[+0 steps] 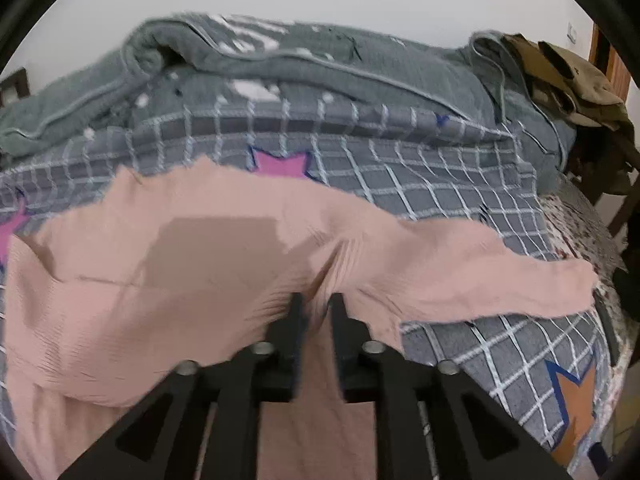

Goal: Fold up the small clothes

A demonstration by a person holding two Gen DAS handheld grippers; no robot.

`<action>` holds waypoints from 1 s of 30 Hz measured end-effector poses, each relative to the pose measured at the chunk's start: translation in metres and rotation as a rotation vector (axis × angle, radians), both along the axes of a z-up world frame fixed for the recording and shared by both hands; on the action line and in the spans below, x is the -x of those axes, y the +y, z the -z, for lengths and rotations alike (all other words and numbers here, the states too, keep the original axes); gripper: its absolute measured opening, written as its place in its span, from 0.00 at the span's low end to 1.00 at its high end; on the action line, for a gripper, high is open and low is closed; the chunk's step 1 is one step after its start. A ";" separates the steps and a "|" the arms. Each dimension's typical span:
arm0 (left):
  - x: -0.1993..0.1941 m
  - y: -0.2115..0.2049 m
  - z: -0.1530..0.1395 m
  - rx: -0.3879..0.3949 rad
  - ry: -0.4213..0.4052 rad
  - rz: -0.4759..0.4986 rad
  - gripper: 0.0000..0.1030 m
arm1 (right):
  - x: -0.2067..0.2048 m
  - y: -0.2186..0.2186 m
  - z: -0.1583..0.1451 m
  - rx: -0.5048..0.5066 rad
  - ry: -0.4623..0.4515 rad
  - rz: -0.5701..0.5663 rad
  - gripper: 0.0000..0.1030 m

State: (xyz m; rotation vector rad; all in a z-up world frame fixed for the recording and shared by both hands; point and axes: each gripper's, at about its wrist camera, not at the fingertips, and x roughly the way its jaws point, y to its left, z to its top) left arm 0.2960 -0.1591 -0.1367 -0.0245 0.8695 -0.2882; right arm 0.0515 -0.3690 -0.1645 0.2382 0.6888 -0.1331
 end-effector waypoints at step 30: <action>-0.019 0.315 0.023 0.124 0.038 -0.361 0.66 | -0.077 0.135 0.003 0.003 0.046 -0.243 0.93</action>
